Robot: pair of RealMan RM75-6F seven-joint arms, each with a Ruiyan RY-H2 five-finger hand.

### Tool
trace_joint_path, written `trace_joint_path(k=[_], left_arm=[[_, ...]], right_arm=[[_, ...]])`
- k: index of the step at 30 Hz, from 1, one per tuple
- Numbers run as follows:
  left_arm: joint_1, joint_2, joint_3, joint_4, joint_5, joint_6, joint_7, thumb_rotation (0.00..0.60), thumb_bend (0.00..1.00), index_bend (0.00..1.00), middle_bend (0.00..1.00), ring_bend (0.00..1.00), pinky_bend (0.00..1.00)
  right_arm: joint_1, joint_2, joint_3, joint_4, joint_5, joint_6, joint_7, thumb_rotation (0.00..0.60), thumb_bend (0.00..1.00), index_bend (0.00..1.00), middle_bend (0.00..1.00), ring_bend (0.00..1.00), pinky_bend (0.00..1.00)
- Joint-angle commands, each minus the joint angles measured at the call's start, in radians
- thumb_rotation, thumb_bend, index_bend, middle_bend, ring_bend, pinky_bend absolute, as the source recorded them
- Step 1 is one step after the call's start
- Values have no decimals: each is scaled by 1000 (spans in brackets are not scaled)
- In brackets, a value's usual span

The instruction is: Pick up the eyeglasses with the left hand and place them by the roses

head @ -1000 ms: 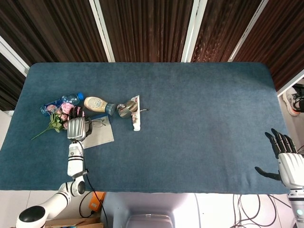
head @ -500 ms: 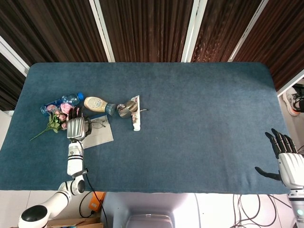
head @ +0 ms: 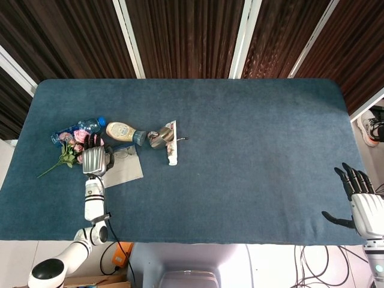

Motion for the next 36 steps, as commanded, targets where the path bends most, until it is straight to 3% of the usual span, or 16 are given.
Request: trace_joint_path(k=[1, 16, 25, 29, 36], left_arm=[[-2, -3, 1, 8, -1, -5, 3, 600, 407, 262, 78, 6, 38], [0, 1, 5, -2, 5, 5, -6, 600, 351, 87, 25, 0, 40], [13, 17, 13, -51, 27, 70, -38, 600, 339, 47, 5, 0, 38], [57, 59, 48, -181, 77, 155, -88, 600, 348, 87, 5, 0, 45], [184, 242, 156, -610, 146, 230, -8, 600, 347, 227, 6, 0, 47]], right_arm=[[0, 0, 0, 0, 0, 1, 1, 600, 151, 0, 0, 0, 0], [0, 3, -3, -2, -2, -1, 3, 600, 151, 0, 0, 0, 0], [0, 2, -5, -1, -2, -2, -4, 600, 151, 0, 0, 0, 0], [1, 0, -7, -2, -3, -6, -15, 600, 152, 0, 0, 0, 0], [-1, -1, -11, -5, -11, -1, -16, 600, 151, 0, 0, 0, 0]])
